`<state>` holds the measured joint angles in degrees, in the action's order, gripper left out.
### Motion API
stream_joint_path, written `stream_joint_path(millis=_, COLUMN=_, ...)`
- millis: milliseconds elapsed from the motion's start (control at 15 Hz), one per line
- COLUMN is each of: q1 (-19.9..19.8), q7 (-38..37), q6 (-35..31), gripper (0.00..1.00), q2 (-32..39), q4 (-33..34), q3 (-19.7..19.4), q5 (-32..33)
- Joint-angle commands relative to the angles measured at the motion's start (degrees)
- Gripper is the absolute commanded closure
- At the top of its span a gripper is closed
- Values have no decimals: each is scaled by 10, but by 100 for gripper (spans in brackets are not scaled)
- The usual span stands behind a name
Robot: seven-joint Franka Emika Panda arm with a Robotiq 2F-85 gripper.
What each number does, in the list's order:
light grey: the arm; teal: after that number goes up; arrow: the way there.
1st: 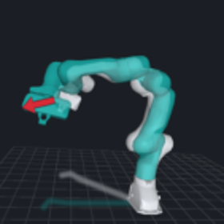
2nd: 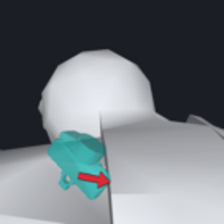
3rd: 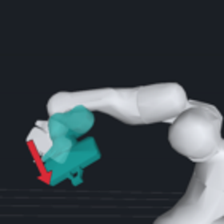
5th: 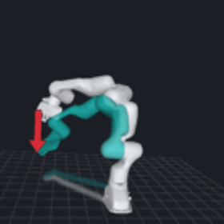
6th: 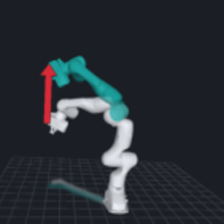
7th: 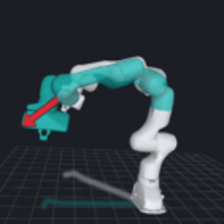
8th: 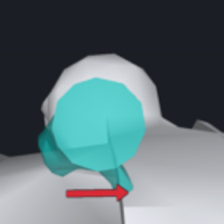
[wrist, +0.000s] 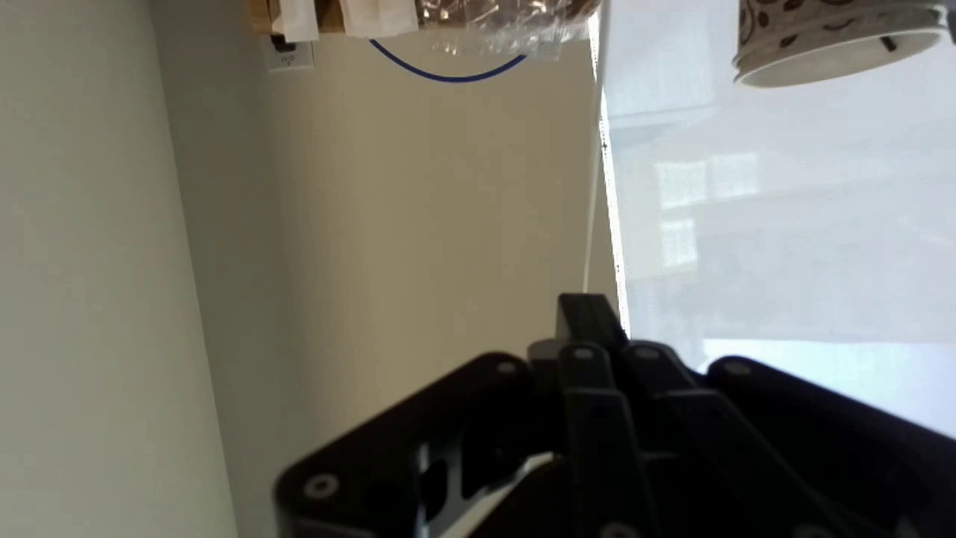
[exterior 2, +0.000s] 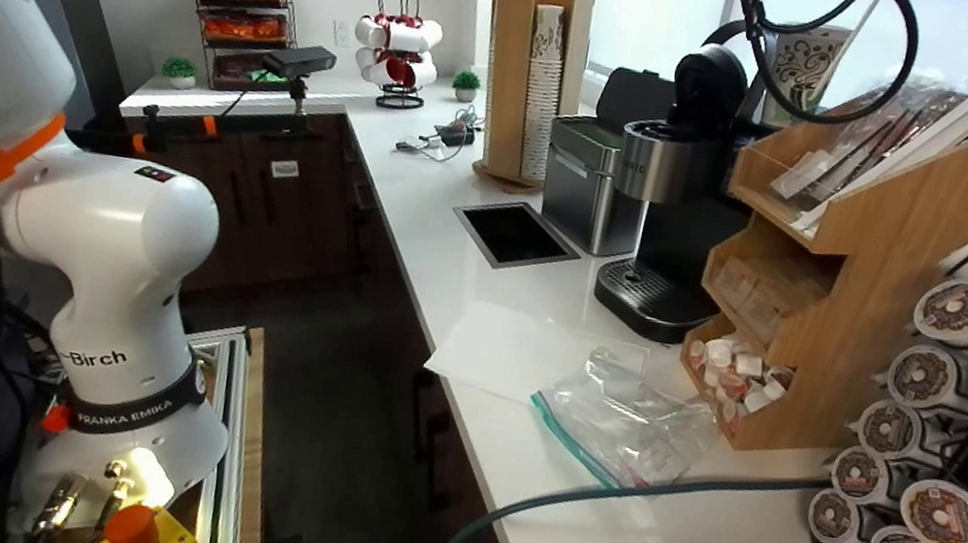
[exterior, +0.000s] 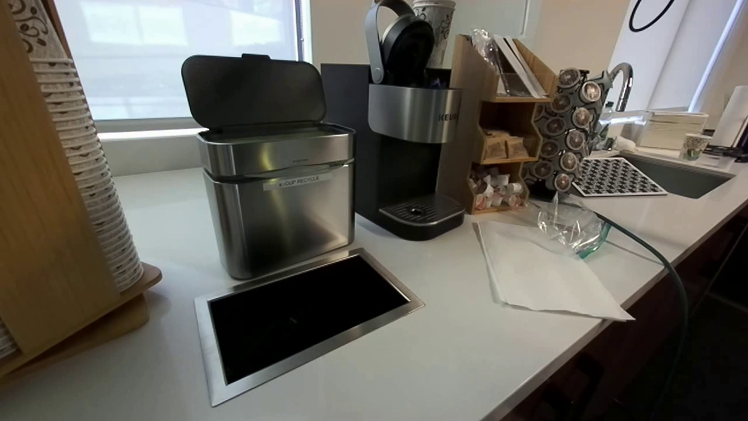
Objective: Take the knife out of the cup and put it in the dish rack
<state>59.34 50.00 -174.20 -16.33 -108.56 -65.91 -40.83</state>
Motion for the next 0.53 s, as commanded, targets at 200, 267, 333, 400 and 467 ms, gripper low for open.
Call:
stream_joint_path(millis=200, q1=73, q7=5, q6=-9, gripper=100, q2=15, q4=5, q3=-87, q5=-12)
stream_joint_path(millis=267, q1=83, q7=5, q6=-13, gripper=100, q2=17, q4=4, q3=-100, q5=-12)
stream_joint_path(millis=333, q1=92, q7=3, q6=-12, gripper=100, q2=18, q4=4, q3=-110, q5=-11)
stream_joint_path(millis=400, q1=101, q7=4, q6=-16, gripper=100, q2=20, q4=3, q3=-121, q5=-10)
stream_joint_path(millis=467, q1=109, q7=2, q6=-16, gripper=100, q2=22, q4=2, q3=-131, q5=-9)
